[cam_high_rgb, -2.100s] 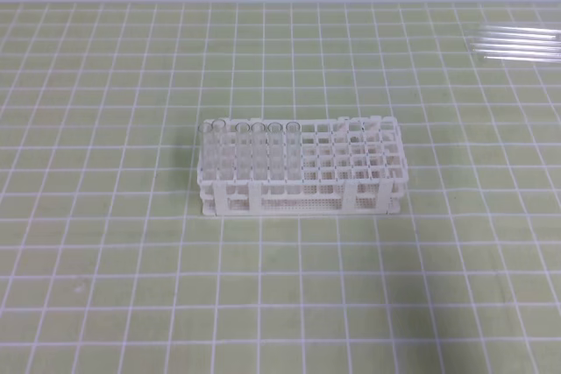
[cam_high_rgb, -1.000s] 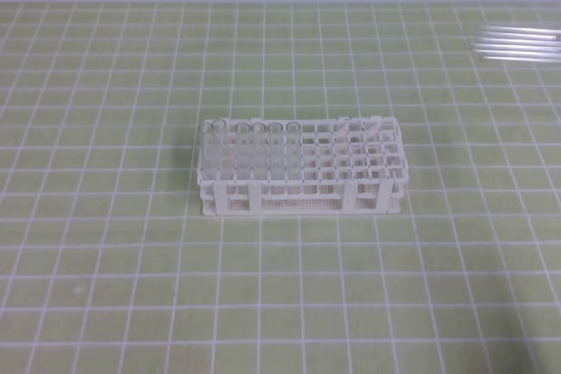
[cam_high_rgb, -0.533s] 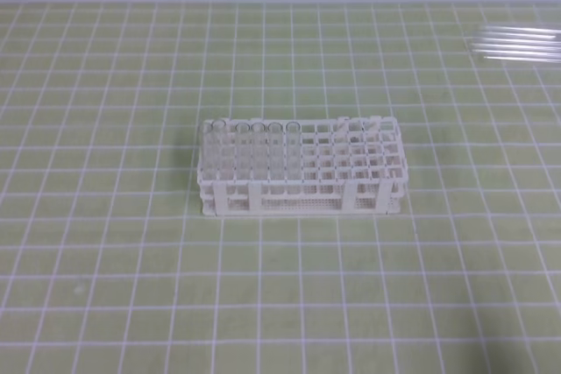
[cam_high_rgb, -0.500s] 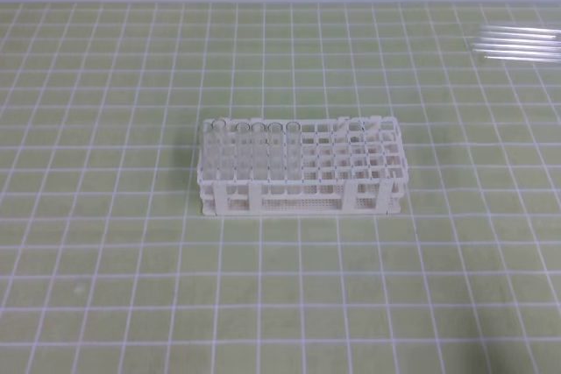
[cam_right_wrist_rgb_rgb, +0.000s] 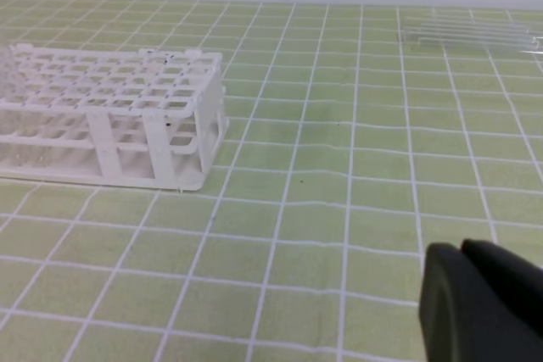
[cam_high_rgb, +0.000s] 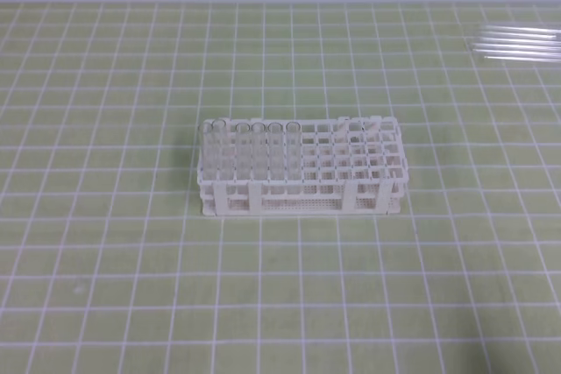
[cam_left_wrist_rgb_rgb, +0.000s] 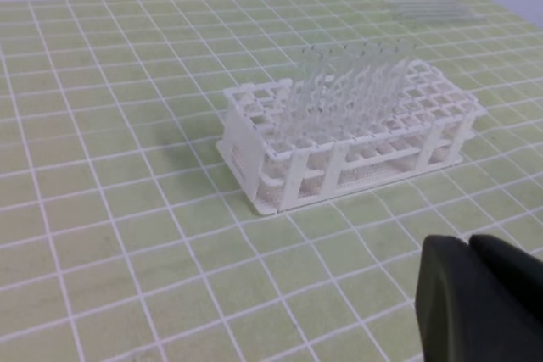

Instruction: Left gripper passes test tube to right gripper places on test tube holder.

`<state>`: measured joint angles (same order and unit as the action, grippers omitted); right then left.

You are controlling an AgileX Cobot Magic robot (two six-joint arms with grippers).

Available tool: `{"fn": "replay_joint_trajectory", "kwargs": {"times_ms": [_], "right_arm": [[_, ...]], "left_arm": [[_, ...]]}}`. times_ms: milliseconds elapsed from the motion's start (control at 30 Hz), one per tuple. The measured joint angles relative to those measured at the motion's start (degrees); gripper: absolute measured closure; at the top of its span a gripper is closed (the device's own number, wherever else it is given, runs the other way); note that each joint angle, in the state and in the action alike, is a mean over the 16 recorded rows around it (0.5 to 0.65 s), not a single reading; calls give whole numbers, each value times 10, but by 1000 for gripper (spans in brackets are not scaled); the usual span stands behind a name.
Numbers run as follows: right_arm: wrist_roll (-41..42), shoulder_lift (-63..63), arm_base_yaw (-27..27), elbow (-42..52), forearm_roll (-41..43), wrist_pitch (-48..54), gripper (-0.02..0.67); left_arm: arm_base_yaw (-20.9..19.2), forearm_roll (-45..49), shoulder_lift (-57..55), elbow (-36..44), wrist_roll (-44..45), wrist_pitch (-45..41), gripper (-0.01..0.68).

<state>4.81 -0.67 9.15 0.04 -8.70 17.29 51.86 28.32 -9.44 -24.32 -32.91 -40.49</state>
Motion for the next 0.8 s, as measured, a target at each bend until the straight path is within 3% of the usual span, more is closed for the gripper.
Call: {"fn": "replay_joint_trajectory", "kwargs": {"times_ms": [600, 800], "right_arm": [[0, 0, 0, 0, -1, 0, 665], [0, 0, 0, 0, -1, 0, 666]], "left_arm": [[-2, 5, 1, 0, 1, -2, 671], [-52, 6, 4, 13, 8, 53, 672]]}}
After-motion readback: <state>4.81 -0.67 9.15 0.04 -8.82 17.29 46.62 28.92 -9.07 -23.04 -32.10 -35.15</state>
